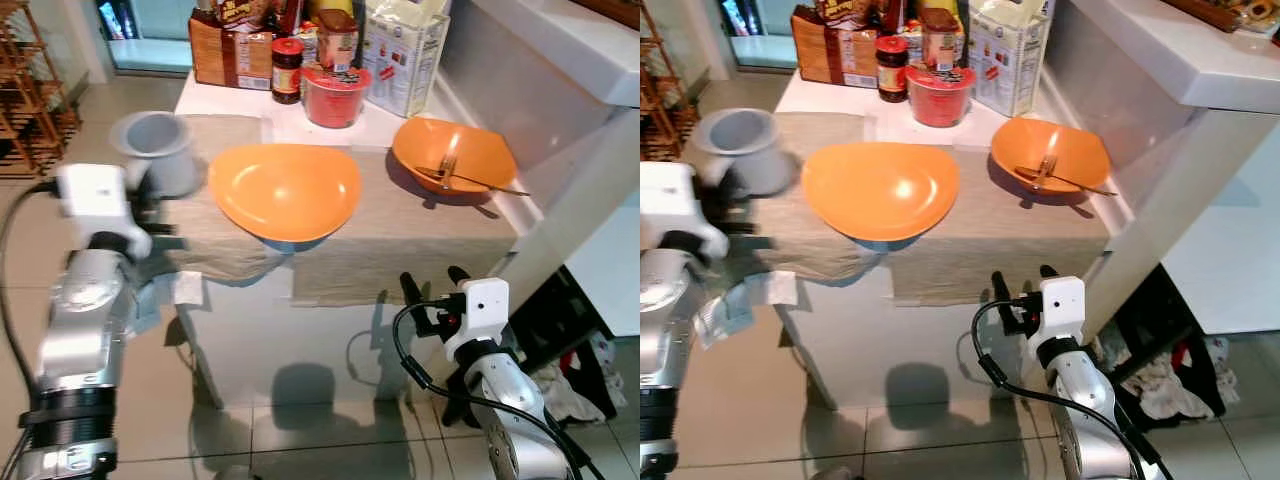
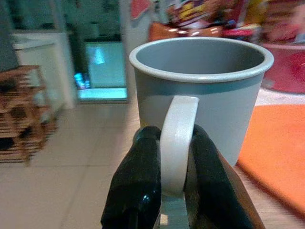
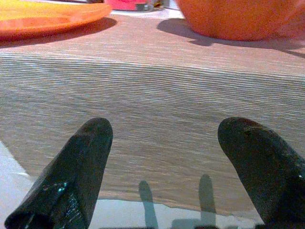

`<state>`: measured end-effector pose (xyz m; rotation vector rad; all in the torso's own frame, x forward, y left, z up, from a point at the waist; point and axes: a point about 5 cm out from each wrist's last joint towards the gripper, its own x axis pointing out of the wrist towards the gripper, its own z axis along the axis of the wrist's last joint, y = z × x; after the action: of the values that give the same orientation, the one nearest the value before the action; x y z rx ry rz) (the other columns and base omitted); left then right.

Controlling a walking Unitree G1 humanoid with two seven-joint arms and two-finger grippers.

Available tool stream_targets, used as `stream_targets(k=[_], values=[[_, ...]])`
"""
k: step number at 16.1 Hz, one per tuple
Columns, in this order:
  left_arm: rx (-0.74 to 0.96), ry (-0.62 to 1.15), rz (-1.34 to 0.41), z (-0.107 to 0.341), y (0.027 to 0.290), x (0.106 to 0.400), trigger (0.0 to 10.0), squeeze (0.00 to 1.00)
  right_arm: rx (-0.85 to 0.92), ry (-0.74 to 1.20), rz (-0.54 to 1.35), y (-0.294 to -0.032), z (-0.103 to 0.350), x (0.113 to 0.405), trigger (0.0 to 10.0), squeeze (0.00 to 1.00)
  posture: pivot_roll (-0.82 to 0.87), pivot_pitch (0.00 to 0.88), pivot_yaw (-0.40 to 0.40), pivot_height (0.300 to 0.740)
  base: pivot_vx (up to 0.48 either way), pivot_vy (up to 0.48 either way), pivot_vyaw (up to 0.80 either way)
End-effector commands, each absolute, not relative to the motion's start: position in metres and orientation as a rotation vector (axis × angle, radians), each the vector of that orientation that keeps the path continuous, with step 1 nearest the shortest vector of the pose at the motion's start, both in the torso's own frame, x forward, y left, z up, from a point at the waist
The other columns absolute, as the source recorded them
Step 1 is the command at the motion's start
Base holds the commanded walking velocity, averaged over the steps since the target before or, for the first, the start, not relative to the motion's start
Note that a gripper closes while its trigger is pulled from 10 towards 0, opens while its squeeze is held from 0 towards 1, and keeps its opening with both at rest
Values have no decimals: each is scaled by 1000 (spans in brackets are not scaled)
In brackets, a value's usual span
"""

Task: Setting the table

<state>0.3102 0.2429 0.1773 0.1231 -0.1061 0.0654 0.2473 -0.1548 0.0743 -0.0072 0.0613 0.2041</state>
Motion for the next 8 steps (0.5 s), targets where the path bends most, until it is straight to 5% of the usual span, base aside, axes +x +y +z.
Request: stream_targets(k=[1, 4, 8], values=[[112, -142, 30, 187, 234, 311, 0, 0, -12, 50, 197, -159, 76, 249, 10000, 0, 87, 0, -67, 740, 0, 0, 0], [49, -165, -9, 192, 224, 313, 0, 0, -14, 40, 191, -161, 78, 251, 10000, 0, 45, 0, -60, 740, 0, 0, 0], [34, -161, -26, 196, 219, 318, 0, 0, -20, 43, 176, -164, 77, 248, 10000, 0, 24, 0, -51, 740, -480, 0, 0]])
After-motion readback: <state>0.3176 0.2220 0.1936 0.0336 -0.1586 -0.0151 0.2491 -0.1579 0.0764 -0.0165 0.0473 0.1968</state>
